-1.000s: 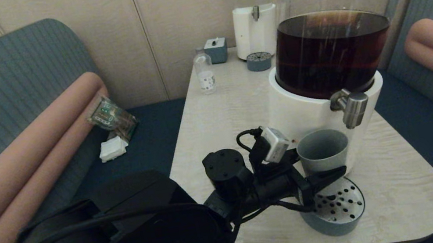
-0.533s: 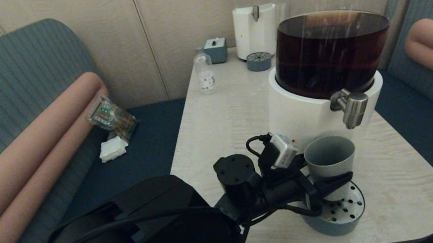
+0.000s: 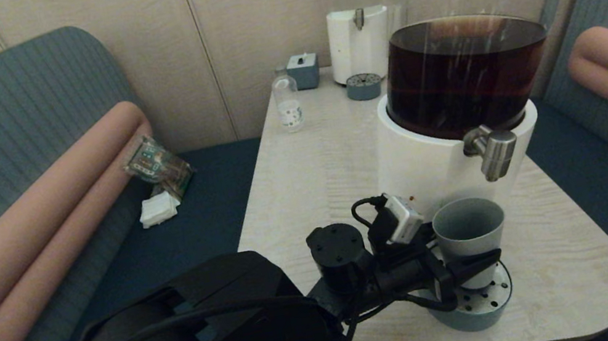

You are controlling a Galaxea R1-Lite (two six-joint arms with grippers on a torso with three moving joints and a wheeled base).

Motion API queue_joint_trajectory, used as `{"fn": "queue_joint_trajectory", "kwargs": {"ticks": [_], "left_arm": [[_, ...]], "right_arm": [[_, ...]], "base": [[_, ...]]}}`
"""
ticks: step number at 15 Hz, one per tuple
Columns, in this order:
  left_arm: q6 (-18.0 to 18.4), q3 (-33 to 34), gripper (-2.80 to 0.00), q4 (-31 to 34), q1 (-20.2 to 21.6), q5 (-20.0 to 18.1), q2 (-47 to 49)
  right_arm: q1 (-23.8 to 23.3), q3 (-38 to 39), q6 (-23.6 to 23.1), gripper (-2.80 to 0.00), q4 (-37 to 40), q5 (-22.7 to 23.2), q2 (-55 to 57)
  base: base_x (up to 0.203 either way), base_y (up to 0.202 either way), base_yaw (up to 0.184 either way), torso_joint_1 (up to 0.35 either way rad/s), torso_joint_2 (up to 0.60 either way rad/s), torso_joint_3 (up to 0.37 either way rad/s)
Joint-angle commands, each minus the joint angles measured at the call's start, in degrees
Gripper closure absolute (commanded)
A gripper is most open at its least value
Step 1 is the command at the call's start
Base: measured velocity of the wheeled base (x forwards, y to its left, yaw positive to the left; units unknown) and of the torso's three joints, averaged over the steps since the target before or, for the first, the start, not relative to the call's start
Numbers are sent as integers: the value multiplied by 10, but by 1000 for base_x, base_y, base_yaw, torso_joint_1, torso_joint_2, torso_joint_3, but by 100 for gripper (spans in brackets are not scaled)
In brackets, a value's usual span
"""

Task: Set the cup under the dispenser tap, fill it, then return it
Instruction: Place it under the water dispenser

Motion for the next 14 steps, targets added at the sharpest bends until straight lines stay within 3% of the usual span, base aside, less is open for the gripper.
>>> {"fn": "queue_joint_trajectory", "kwargs": {"ticks": [1,14], "left_arm": [[-1,1,-280,-2,-1,-2,2],[0,12,-280,-7,-3,-1,0]], "right_arm": [[0,0,0,0,0,0,0],[0,0,0,0,0,0,0]], "base": [[0,0,0,0,0,0],[0,0,0,0,0,0]]}}
